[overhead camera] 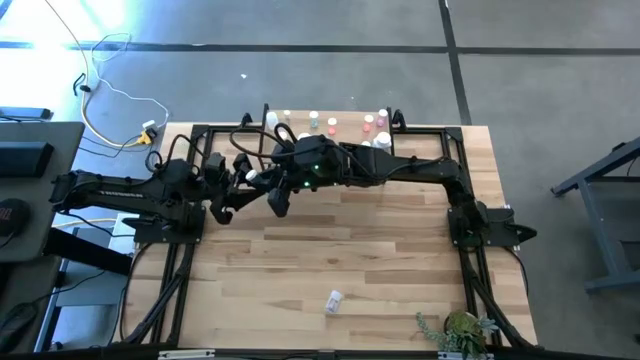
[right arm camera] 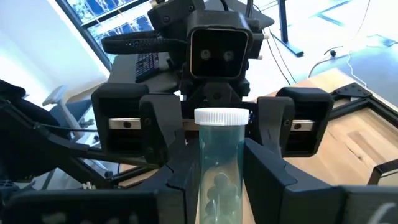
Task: Pick and place medicine bottles onto shelf by color
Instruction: Put the blue pill bottle on the shelf
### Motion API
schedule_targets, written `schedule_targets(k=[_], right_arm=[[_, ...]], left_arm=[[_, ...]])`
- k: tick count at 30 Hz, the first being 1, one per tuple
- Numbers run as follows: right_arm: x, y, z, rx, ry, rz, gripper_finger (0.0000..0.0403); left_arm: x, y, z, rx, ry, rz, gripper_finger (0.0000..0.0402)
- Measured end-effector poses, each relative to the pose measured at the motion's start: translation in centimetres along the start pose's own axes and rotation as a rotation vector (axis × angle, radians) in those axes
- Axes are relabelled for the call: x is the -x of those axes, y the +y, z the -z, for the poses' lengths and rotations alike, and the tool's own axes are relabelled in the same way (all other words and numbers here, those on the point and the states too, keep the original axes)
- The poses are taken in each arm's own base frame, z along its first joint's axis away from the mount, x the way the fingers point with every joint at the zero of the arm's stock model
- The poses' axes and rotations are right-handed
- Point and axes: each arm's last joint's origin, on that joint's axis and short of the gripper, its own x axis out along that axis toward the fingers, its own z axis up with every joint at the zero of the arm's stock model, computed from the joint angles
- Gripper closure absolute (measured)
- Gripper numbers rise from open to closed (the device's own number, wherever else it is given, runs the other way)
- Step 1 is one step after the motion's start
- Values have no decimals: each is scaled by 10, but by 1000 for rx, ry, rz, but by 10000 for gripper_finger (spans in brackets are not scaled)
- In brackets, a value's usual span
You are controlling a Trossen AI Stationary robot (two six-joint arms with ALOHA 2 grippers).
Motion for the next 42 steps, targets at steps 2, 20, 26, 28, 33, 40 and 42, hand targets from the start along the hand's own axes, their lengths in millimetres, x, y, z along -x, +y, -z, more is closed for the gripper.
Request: schedule_targets(k=[2,20,26,28,33,40,42], right_arm=[[0,-1,-1,8,-2,2,311],[-1,-5,-4,10,-23,1,311],[-1,-5,-4,12,-23,4,311],[-1,-5,-4,12,-23,4,311],[-1,-5,-3,16,-17,5,311],[-1,-6,-2,37,-6,15,299],[-1,-6,0,40,11,21,282]], left_arm=[[0,0,0,-1,-7,-6,198],[0,1,-1,23,-27,-43,281],[0,1,-1,14,-26,-42,318],[0,1,-1,11,-26,-42,320],[0,1,-1,8,-23,-43,315],[0,1,0,-27,-14,-48,314],[0,2,1,-30,0,-54,314]])
